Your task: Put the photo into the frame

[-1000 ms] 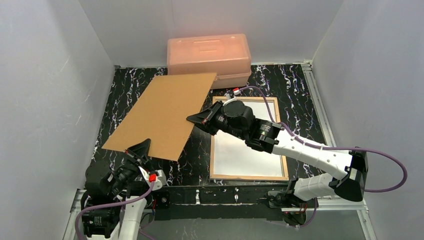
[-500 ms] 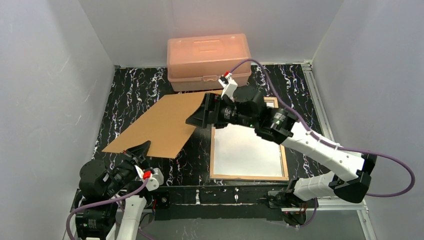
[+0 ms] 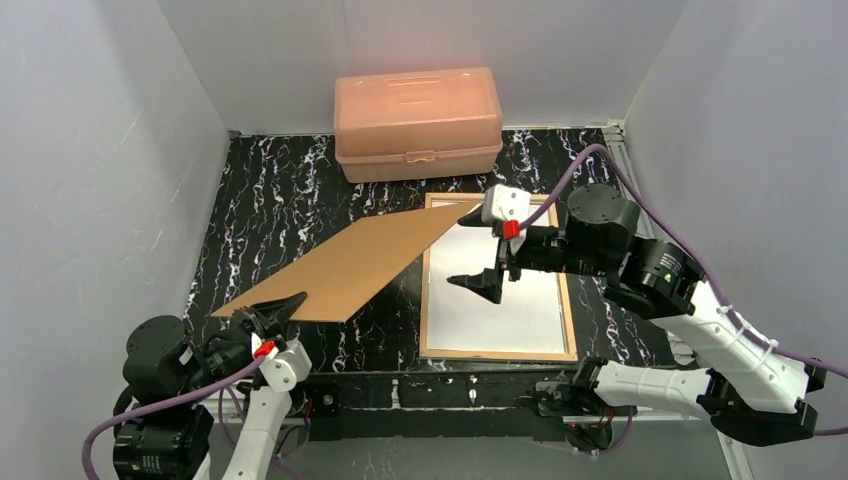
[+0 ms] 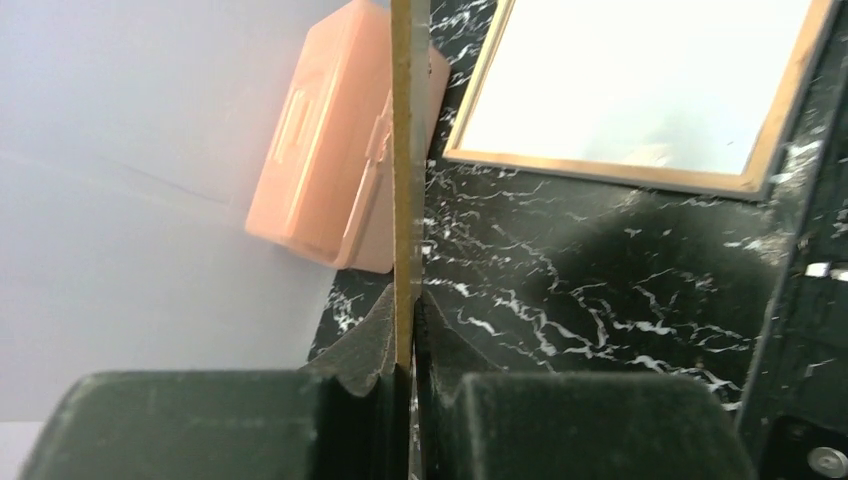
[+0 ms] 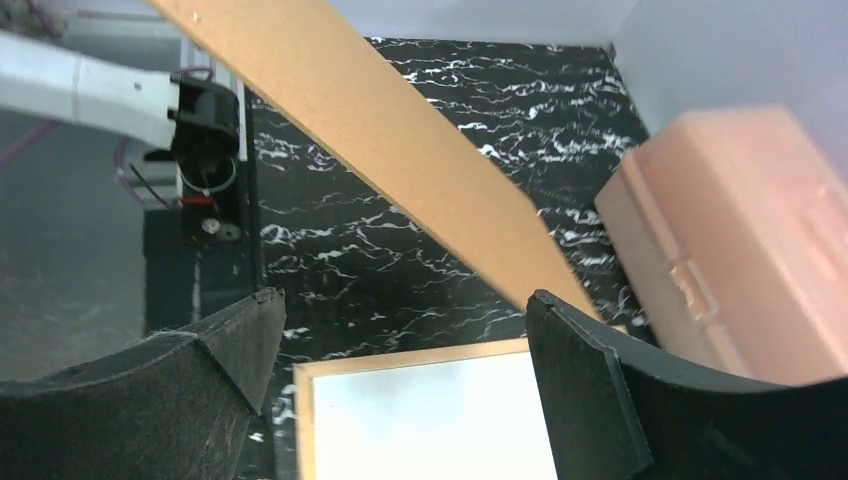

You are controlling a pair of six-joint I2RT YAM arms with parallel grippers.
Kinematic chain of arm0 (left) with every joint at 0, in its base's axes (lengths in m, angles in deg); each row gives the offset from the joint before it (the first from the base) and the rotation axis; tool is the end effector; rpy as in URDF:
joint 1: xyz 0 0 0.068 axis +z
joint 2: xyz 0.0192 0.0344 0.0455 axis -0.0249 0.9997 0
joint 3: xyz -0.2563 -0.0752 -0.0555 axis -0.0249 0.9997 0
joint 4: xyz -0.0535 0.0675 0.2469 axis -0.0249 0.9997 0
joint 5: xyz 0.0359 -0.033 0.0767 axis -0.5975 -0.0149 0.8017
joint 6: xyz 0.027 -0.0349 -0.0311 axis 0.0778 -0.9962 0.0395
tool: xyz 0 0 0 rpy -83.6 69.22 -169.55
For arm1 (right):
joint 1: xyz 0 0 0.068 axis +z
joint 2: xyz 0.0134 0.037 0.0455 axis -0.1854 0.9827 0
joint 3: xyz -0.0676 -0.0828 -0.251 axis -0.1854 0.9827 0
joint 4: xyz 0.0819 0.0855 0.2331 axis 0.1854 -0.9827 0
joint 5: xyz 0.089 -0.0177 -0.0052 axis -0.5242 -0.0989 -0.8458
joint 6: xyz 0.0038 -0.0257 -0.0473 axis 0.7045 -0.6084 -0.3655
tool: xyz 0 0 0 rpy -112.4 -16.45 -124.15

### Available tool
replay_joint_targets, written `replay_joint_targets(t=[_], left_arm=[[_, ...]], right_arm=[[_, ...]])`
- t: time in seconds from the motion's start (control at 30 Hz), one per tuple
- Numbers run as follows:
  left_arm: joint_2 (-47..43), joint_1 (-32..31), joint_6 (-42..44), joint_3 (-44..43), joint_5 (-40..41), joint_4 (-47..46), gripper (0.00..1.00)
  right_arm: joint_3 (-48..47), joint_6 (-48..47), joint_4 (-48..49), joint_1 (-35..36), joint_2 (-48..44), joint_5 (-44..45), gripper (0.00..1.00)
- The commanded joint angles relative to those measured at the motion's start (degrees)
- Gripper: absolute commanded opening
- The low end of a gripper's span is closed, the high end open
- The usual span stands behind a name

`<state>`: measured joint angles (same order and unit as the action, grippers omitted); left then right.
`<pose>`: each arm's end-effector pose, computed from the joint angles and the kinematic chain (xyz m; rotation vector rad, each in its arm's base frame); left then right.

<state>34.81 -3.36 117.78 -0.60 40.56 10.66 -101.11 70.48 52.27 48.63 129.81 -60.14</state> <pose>-0.0305 -0.0244 0.4345 1.3032 1.0460 0.0889 0.0865 0.1619 0.4788 -1.1875 1.3332 0.7969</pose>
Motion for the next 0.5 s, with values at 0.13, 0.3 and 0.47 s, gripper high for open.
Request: replay_joint_targets(t=[0.13,0.3,0.47], left_arm=[[2.92,0.09,-0.09,-5.57,-6.71,4.74,0.0],[3.25,0.1,0.85,-6.15,-6.57,5.87,0.0],[3.27,0.09,0.78,-5.86,-6.28,5.03,0.0]], right_arm=[[-0.72,-20.87,-1.16,0.13,4.64,-5.61,0.89],[-0.88,-21.28,1.61,0.18,6.15,-8.87,0.82],[-0.02,-20.46,3.12,0.91,8.45,-12.31,0.59]])
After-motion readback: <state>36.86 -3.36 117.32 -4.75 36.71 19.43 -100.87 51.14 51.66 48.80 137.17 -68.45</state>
